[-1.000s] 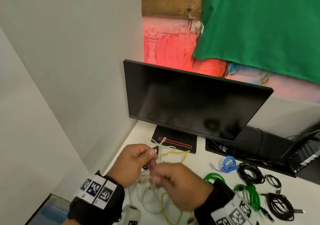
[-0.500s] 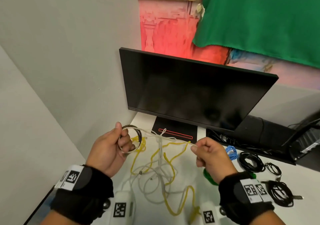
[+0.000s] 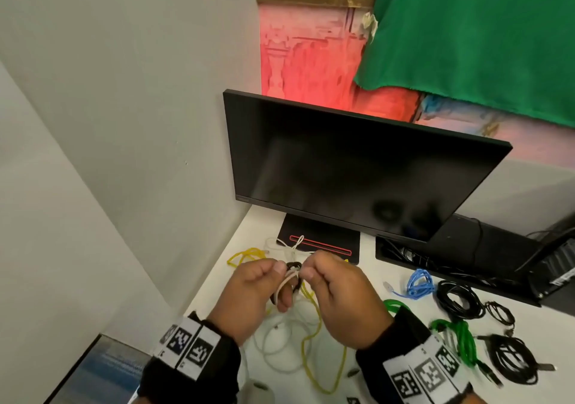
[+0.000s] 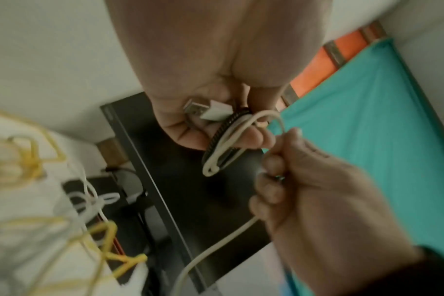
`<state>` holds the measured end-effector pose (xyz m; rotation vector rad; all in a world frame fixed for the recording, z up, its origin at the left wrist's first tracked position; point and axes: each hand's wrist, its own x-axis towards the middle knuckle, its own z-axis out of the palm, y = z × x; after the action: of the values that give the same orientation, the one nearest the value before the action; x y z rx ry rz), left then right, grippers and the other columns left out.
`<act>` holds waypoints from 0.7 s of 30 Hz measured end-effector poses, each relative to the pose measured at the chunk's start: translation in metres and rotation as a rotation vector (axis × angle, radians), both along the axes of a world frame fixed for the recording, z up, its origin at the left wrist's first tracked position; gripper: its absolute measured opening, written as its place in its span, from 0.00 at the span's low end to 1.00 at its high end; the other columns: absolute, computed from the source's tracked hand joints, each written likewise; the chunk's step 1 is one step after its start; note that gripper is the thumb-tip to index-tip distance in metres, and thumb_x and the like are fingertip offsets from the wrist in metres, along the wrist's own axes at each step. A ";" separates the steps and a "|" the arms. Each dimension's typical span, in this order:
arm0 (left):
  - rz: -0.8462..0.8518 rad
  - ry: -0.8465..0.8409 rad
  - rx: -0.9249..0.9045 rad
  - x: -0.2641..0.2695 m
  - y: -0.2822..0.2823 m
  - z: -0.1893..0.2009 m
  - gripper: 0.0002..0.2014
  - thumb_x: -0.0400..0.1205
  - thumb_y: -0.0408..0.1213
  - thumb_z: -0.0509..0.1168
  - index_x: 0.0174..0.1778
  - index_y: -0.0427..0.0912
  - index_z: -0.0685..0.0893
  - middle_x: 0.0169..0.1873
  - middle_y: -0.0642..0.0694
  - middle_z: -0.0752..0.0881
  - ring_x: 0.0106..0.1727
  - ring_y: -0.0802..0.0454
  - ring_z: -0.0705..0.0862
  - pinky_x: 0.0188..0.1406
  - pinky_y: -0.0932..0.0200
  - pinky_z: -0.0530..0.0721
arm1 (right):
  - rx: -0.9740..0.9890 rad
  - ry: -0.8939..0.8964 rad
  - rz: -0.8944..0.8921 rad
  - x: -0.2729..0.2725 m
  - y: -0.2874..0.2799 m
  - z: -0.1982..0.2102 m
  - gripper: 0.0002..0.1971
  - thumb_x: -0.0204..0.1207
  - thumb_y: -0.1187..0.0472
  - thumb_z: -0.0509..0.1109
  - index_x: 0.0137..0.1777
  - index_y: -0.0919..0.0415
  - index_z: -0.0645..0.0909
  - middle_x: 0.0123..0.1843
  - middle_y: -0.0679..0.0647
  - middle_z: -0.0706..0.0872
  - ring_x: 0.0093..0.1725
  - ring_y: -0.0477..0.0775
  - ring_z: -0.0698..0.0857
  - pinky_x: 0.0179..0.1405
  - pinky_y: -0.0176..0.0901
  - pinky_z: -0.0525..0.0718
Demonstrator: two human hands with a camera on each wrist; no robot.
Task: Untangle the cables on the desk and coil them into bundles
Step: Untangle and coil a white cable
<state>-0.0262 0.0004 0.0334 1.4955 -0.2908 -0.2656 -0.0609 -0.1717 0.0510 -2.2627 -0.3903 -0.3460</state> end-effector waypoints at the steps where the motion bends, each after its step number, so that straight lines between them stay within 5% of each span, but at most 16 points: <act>1: 0.000 0.053 -0.057 -0.003 -0.002 -0.001 0.18 0.81 0.48 0.59 0.34 0.42 0.88 0.22 0.44 0.80 0.27 0.50 0.77 0.33 0.63 0.78 | 0.002 -0.015 -0.057 0.003 0.000 -0.003 0.09 0.86 0.49 0.61 0.42 0.44 0.73 0.36 0.36 0.80 0.40 0.40 0.79 0.38 0.31 0.73; 5: -0.045 0.204 -0.124 -0.004 -0.004 0.003 0.16 0.78 0.49 0.62 0.33 0.41 0.87 0.22 0.44 0.75 0.26 0.49 0.71 0.29 0.62 0.73 | 0.091 0.059 -0.215 0.012 -0.004 -0.013 0.15 0.80 0.41 0.66 0.38 0.49 0.71 0.28 0.45 0.77 0.32 0.47 0.77 0.30 0.39 0.73; 9: -0.141 0.322 -0.203 0.001 -0.001 0.010 0.16 0.80 0.45 0.66 0.31 0.39 0.81 0.20 0.43 0.71 0.23 0.47 0.73 0.26 0.60 0.75 | 0.145 0.128 -0.204 0.019 -0.007 -0.017 0.23 0.72 0.30 0.64 0.34 0.50 0.72 0.27 0.44 0.75 0.29 0.45 0.73 0.29 0.38 0.72; 11: -0.100 0.368 -0.320 0.006 0.001 0.015 0.16 0.82 0.44 0.64 0.32 0.38 0.78 0.20 0.46 0.66 0.21 0.49 0.69 0.26 0.60 0.72 | 0.250 0.216 -0.178 0.022 -0.012 -0.023 0.21 0.71 0.34 0.68 0.35 0.51 0.73 0.27 0.43 0.73 0.27 0.42 0.72 0.28 0.34 0.73; 14: 0.018 0.391 -0.517 0.021 0.012 0.025 0.15 0.83 0.45 0.58 0.34 0.39 0.75 0.21 0.49 0.64 0.22 0.52 0.66 0.24 0.63 0.72 | 0.451 0.392 -0.135 0.019 -0.032 -0.039 0.10 0.78 0.55 0.75 0.39 0.47 0.77 0.28 0.46 0.76 0.26 0.50 0.82 0.29 0.39 0.80; 17: 0.106 0.372 -0.561 0.030 0.028 0.031 0.15 0.83 0.46 0.58 0.36 0.38 0.76 0.22 0.49 0.65 0.23 0.52 0.67 0.24 0.63 0.73 | 0.585 0.411 -0.220 0.007 -0.052 -0.056 0.11 0.76 0.65 0.77 0.37 0.48 0.82 0.30 0.49 0.82 0.27 0.52 0.84 0.29 0.36 0.80; 21: 0.153 0.230 -0.376 0.029 0.028 0.025 0.16 0.81 0.48 0.61 0.40 0.37 0.82 0.25 0.45 0.74 0.27 0.50 0.75 0.31 0.59 0.78 | 0.185 0.328 -0.273 0.002 -0.047 -0.061 0.11 0.77 0.57 0.76 0.35 0.43 0.84 0.37 0.43 0.86 0.36 0.41 0.82 0.38 0.30 0.78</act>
<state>0.0025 0.0287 0.0580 1.0975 -0.0369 -0.2430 -0.0590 -0.2191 -0.0098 -2.1409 0.1173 -0.1361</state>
